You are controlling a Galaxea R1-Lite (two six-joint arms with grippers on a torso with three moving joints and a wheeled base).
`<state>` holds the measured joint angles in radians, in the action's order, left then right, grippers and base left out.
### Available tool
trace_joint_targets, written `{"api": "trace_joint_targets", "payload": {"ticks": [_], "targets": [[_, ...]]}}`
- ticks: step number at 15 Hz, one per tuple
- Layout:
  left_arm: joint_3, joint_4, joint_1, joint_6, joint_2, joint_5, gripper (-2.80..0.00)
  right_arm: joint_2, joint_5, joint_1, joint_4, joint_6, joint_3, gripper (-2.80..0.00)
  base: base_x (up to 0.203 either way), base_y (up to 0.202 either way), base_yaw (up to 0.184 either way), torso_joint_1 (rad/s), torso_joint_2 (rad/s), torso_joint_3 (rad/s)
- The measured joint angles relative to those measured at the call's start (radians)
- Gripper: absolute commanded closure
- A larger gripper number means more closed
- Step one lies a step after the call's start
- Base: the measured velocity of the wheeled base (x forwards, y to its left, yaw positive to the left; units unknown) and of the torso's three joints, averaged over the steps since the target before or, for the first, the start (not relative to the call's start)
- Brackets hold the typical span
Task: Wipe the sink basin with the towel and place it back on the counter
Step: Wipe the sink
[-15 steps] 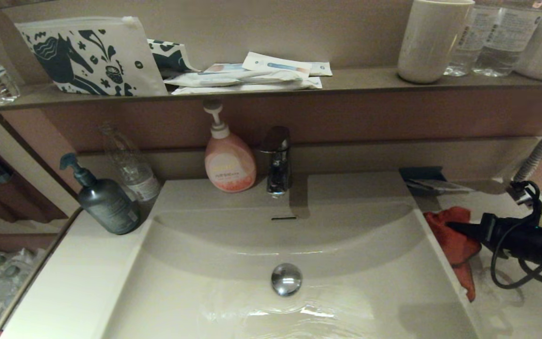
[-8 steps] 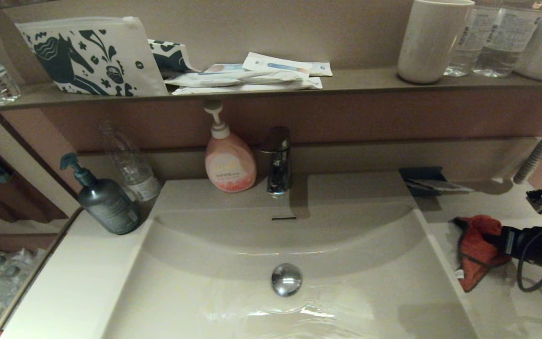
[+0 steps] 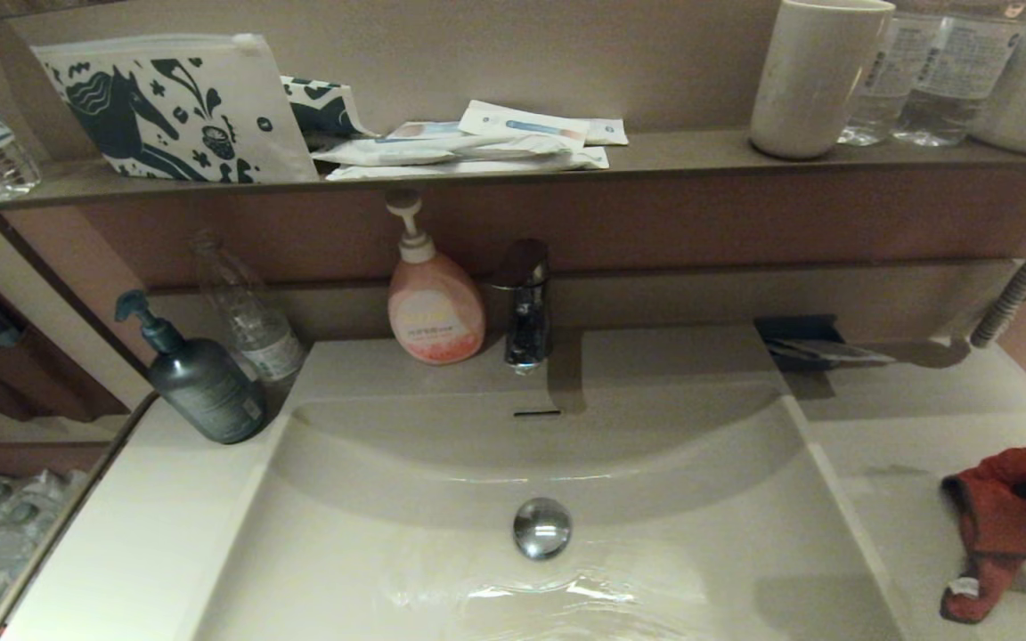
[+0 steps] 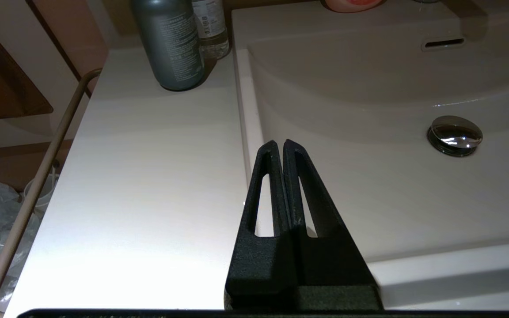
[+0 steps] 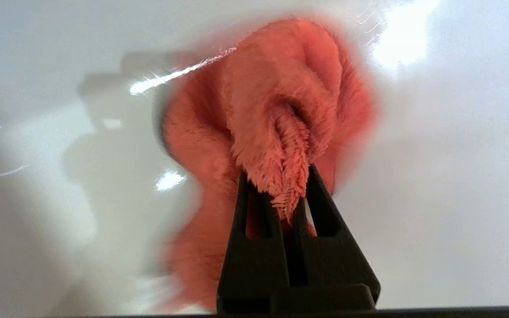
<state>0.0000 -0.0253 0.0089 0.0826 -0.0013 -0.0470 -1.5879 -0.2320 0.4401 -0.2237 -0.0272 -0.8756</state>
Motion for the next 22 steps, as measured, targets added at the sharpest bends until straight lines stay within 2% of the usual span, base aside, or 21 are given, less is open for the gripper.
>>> {"api": "trace_joint_targets", "payload": {"ticks": [3,4,6,8,13,16,19,22], "targets": [[0.000,0.000,0.000,0.000,0.000,0.000,0.00,0.144,-0.051,0.011,-0.386,-0.001,-0.207,0.00,0.000,0.000,0.000,0.000,0.00,0.000],[0.000,0.000,0.000,0.000,0.000,0.000,0.00,0.193,-0.095,0.012,-0.476,-0.004,-0.243,0.00,0.000,0.000,0.000,0.000,0.00,0.000],[0.000,0.000,0.000,0.000,0.000,0.000,0.00,0.282,-0.190,0.011,-0.555,-0.019,-0.278,0.00,0.000,0.000,0.000,0.000,0.00,0.000],[0.000,0.000,0.000,0.000,0.000,0.000,0.00,0.348,-0.259,-0.006,-0.561,-0.039,-0.293,0.00,0.000,0.000,0.000,0.000,0.00,0.000],[0.000,0.000,0.000,0.000,0.000,0.000,0.00,0.386,-0.275,-0.116,-0.559,-0.020,-0.308,0.00,0.000,0.000,0.000,0.000,0.00,0.000],[0.000,0.000,0.000,0.000,0.000,0.000,0.00,0.381,-0.299,-0.238,-0.551,0.027,-0.308,0.00,0.000,0.000,0.000,0.000,0.00,0.000],[0.000,0.000,0.000,0.000,0.000,-0.001,0.00,0.379,-0.323,-0.407,-0.479,0.089,-0.307,0.00,0.000,0.000,0.000,0.000,0.00,0.000],[0.000,-0.001,0.000,0.000,0.000,0.000,0.00,0.369,-0.288,-0.571,-0.395,0.174,-0.311,0.00,0.000,0.000,0.000,0.000,0.00,0.000]]}}
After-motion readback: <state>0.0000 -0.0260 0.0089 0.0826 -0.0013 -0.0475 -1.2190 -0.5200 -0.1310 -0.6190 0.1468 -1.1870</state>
